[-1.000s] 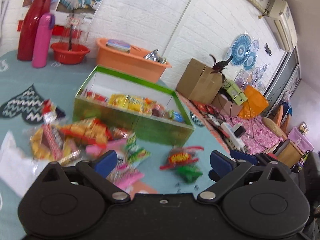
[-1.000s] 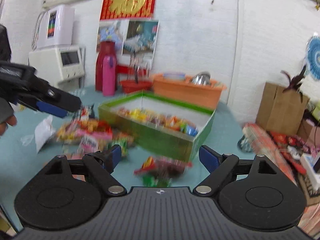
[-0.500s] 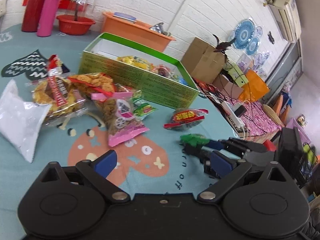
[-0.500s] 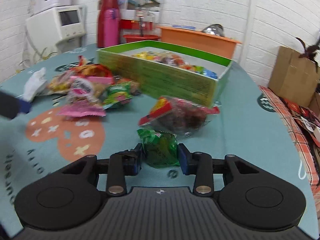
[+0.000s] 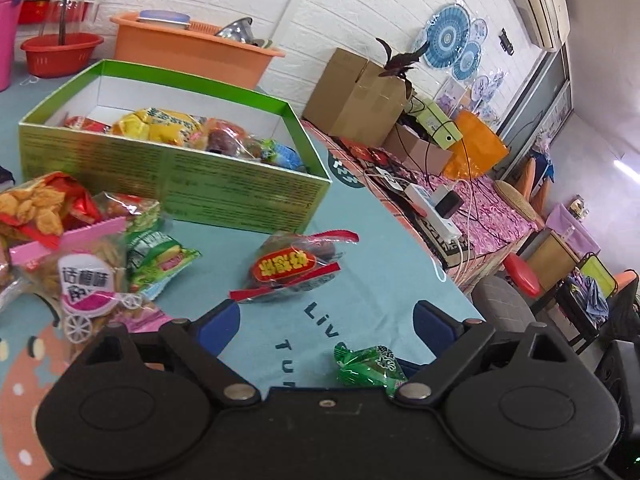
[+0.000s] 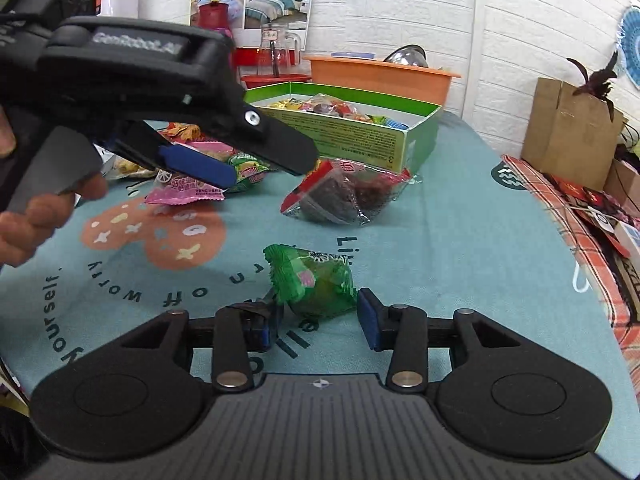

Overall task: Organize snacks
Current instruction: 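Grasp the green candy packet with the left gripper, then carry the green candy packet into the green box and release it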

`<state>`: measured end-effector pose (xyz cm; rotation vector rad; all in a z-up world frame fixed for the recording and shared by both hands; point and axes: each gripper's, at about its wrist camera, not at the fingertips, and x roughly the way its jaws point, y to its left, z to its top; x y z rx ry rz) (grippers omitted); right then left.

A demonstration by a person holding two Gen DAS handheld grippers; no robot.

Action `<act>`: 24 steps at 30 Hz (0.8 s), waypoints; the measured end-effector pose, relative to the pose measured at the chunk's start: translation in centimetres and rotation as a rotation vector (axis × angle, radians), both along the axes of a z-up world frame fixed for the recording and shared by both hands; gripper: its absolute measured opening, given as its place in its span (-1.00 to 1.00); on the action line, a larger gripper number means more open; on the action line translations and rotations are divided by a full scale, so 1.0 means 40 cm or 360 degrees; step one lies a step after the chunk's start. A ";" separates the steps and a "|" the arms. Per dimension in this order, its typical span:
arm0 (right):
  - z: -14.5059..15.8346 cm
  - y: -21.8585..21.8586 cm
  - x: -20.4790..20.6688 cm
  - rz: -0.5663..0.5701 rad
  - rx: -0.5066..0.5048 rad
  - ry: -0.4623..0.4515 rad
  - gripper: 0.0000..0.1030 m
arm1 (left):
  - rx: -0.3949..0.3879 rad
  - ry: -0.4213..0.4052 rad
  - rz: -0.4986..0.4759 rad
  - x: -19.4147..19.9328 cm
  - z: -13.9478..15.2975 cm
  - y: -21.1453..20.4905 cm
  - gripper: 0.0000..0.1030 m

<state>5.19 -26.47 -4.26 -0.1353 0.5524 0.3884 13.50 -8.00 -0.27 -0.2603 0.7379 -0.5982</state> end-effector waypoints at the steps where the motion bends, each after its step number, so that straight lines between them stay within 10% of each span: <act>1: -0.001 -0.002 -0.001 0.0002 0.0008 -0.0002 0.41 | 0.0001 0.0015 -0.0006 -0.005 -0.005 -0.001 1.00; 11: -0.007 0.010 -0.002 0.0042 -0.0002 -0.0007 0.60 | -0.0037 0.0184 -0.0240 -0.029 -0.040 -0.040 1.00; 19: -0.007 -0.013 -0.029 -0.0005 0.0000 -0.0012 0.71 | -0.0080 0.0265 -0.0266 -0.015 -0.073 -0.068 0.36; 21: -0.010 -0.010 -0.016 -0.0008 0.0008 -0.0015 0.56 | -0.0084 0.0278 -0.0276 -0.009 -0.080 -0.075 -0.05; 22: -0.012 -0.008 -0.011 -0.0006 0.0011 -0.0010 0.15 | -0.0098 0.0276 -0.0270 -0.008 -0.082 -0.075 0.02; 24: -0.008 -0.008 -0.005 -0.0032 0.0013 -0.0010 0.07 | -0.0113 0.0255 -0.0250 -0.009 -0.076 -0.072 -0.01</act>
